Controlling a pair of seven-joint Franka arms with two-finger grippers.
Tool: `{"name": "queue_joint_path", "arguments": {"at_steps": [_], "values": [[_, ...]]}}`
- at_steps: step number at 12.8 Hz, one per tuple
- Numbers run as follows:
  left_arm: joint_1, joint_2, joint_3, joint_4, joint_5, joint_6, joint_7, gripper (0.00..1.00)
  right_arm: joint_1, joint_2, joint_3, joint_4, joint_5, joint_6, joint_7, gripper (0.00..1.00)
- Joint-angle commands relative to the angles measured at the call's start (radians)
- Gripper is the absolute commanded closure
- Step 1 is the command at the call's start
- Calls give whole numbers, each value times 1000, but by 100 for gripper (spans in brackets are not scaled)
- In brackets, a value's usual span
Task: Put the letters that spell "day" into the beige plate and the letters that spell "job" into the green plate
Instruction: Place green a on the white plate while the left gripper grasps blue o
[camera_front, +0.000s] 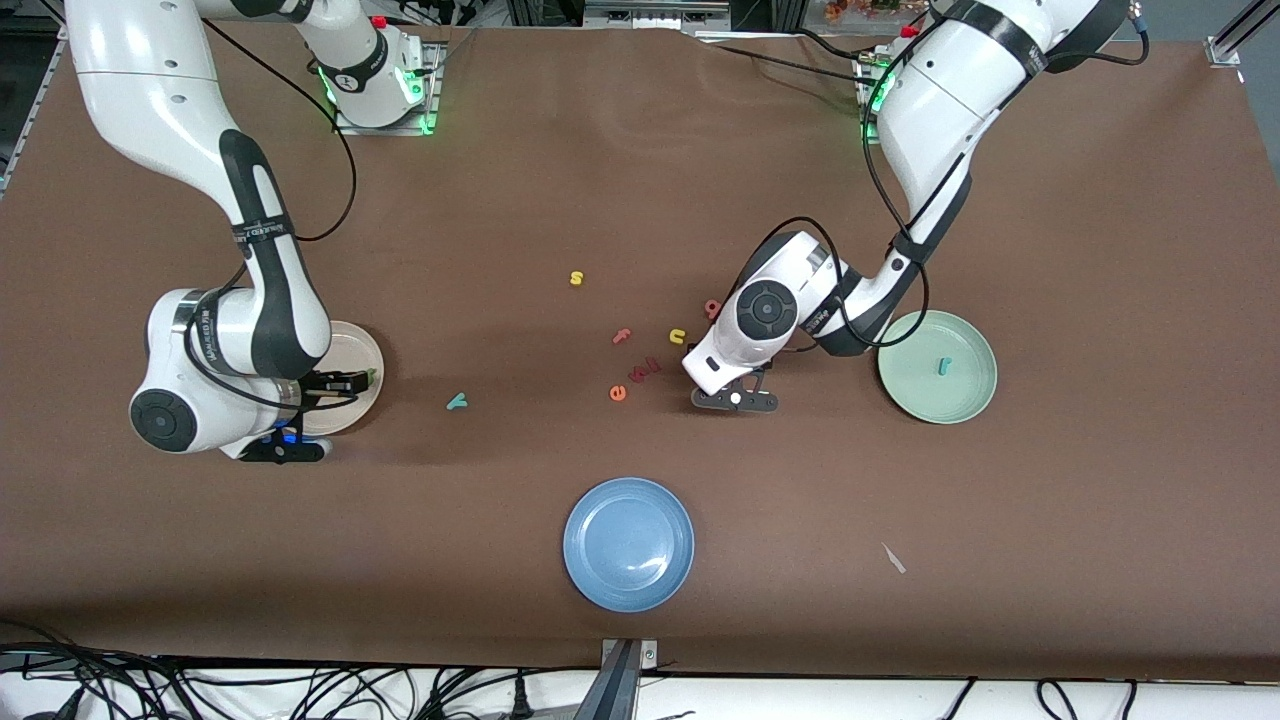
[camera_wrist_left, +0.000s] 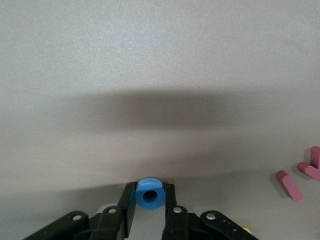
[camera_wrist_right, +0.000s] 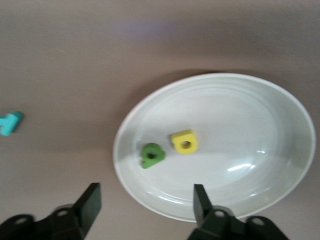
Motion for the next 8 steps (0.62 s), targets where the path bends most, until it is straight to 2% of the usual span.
{"name": "queue_joint_path", "arguments": {"at_steps": [1,4,8], "values": [[4,-42,4,15,30,-79,-19,100,31,-10,4,12,71,-8,140,0],[33,-114,4,17,31,-195,-8,100,100,-9,4,12,74,42,360,0],[102,-181,2,15,30,-336,91,100,168,1,4,11,119,129,510,0]]}}
